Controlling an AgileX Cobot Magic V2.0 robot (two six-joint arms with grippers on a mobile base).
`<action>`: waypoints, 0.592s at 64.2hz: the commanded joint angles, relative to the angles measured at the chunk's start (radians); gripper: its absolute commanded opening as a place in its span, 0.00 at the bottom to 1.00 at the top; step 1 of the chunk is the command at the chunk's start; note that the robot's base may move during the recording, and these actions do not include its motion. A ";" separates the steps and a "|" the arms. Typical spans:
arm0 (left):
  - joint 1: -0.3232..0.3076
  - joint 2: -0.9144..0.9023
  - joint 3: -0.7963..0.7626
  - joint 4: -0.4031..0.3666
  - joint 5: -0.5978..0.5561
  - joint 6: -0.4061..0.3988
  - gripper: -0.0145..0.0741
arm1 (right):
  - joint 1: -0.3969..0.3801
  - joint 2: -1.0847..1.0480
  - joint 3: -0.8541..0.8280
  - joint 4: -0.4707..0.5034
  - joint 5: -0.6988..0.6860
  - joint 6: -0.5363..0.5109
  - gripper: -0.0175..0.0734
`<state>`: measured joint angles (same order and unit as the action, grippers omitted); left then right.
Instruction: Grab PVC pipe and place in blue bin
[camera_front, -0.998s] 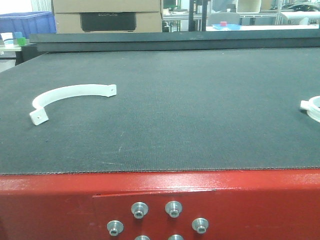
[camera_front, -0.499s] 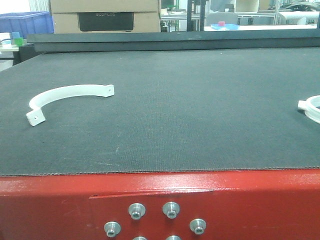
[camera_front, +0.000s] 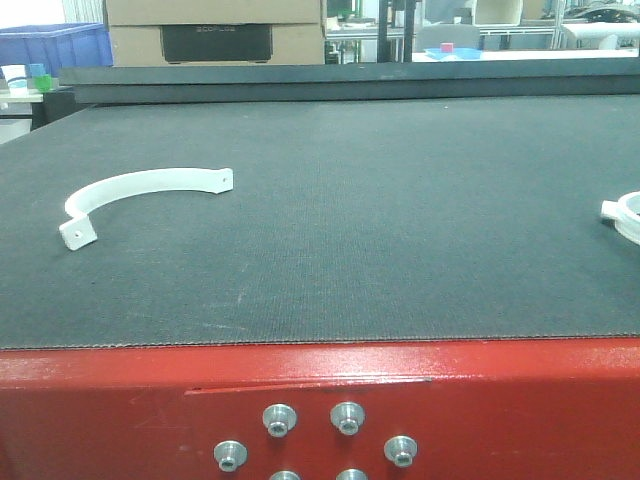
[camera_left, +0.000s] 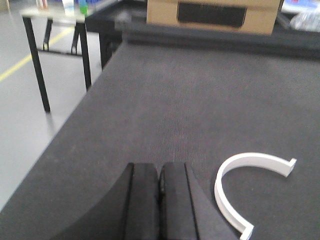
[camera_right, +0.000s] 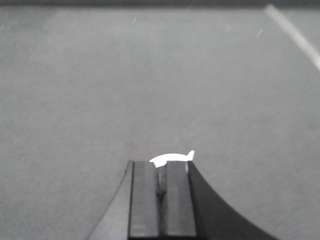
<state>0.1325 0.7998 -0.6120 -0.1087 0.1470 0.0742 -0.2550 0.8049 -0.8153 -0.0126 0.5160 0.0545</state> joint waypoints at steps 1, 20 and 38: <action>-0.005 0.092 -0.042 0.003 -0.006 -0.001 0.04 | 0.000 0.036 -0.012 0.013 -0.020 -0.001 0.01; -0.005 0.183 -0.069 0.003 -0.035 -0.001 0.04 | 0.000 0.047 -0.012 0.020 -0.067 -0.001 0.01; -0.005 0.185 -0.069 0.054 -0.134 -0.001 0.04 | 0.000 0.057 -0.012 0.044 -0.093 -0.001 0.01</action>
<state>0.1325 0.9832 -0.6696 -0.0892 0.0727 0.0758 -0.2550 0.8570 -0.8170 0.0282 0.4540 0.0539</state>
